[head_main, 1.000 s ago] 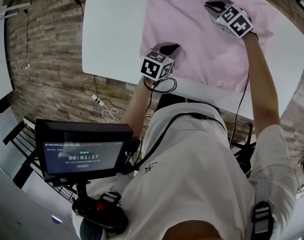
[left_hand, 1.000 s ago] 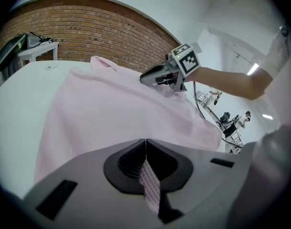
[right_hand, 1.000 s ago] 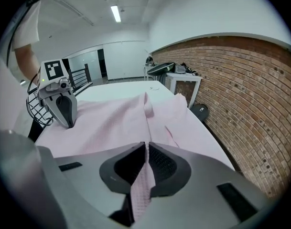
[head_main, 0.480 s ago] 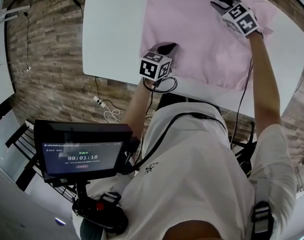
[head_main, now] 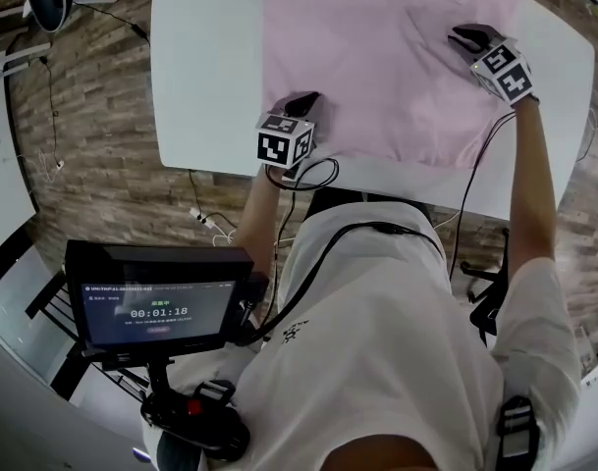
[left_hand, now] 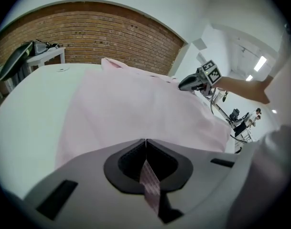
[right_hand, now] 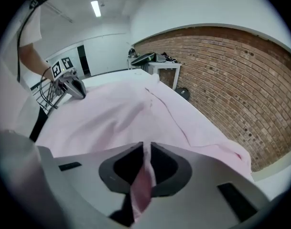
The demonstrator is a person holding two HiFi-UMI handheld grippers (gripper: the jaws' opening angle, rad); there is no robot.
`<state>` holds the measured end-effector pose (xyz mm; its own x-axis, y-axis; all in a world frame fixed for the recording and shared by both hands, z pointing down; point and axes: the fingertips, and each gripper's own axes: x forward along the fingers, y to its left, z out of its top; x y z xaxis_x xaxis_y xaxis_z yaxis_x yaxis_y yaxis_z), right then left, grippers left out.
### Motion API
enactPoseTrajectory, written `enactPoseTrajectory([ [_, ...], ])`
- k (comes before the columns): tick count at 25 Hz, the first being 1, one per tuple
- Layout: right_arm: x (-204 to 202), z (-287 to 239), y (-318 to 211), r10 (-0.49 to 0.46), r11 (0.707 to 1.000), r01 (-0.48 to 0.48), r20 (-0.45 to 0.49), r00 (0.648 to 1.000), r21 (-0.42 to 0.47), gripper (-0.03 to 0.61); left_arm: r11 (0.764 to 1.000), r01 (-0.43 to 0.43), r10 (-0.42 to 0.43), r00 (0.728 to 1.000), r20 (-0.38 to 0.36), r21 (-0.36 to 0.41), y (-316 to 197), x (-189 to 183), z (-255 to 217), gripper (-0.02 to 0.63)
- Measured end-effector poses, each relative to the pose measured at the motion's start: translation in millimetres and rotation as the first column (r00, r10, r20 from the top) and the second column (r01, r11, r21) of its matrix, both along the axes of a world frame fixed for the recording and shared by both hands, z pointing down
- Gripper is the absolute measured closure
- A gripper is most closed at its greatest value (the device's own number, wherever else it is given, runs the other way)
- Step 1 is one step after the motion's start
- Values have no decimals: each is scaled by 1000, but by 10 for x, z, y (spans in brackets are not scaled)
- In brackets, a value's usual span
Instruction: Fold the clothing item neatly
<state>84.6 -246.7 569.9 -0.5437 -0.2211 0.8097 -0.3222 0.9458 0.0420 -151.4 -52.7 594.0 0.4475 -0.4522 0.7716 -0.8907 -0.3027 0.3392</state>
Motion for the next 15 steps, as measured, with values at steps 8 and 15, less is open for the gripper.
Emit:
enactPoseTrajectory([
  [8, 2, 23, -185, 45, 999, -45, 33, 998, 11, 575, 1000, 7, -7, 1000, 20, -1, -9, -56, 45, 612],
  [15, 25, 0, -361, 59, 996, -60, 19, 998, 73, 565, 1000, 18, -18, 999, 29, 7, -9, -106, 43, 612],
])
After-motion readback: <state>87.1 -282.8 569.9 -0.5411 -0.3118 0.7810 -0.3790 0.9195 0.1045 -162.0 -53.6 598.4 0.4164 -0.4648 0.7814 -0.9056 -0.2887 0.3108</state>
